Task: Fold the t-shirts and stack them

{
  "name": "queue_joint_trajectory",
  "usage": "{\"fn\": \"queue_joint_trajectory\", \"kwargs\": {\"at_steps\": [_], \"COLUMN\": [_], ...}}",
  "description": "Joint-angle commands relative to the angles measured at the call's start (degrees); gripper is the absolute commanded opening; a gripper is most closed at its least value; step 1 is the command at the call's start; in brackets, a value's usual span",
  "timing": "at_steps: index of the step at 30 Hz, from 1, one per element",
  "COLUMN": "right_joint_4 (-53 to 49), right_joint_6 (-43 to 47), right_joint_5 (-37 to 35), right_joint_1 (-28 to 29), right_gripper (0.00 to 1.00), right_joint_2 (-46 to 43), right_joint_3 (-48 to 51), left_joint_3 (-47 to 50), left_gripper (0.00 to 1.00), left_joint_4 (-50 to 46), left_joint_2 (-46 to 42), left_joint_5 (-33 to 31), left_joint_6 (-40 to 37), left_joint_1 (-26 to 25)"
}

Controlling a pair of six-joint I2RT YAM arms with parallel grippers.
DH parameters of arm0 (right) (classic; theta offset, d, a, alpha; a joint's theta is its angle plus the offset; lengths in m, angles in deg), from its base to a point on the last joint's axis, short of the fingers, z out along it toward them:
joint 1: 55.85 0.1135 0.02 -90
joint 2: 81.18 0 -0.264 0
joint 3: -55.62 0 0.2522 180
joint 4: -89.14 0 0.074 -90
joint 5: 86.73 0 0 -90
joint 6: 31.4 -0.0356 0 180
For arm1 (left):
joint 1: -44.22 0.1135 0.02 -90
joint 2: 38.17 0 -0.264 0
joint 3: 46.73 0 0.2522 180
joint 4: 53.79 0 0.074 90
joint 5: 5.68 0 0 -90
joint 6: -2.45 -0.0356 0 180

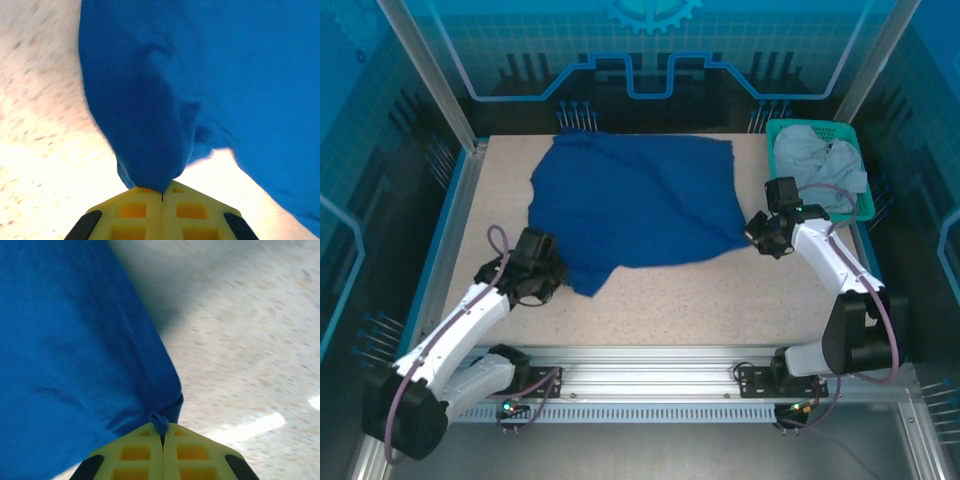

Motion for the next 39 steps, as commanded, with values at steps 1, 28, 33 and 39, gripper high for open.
{"fn": "queue_joint_trajectory", "kwargs": {"at_steps": [1,28,33,39], "right_joint_4": [-1.87,-12.92,-12.42,-14.69], "right_joint_6": [-1.78,-0.05,-0.63,-4.07], "right_joint_5": [-6.81,-15.84,-16.03,-13.24], "right_joint_1": [0.21,-0.66,-0.95,-2.27], "right_gripper": [0.0,0.0,0.0,0.18], "right_joint_2": [1.12,-0.09,-0.4,-1.68], "right_joint_3": [1.08,5.48,9.76,10.94], "left_joint_3": [0.34,-1.19,2.82,-5.6], "left_gripper": [0.0,0.0,0.01,0.46], "left_joint_4": [3.31,-12.92,-8.19,-13.47], "left_joint_2": [2.48,0.01,-0.92,-1.44], "left_joint_5": [3.04,-1.84,0.49,-4.65], "left_joint_6": [4.51,9.63,11.06,8.87], "left_joint_1": [-0.63,-3.08,-4.79,-4.59]}}
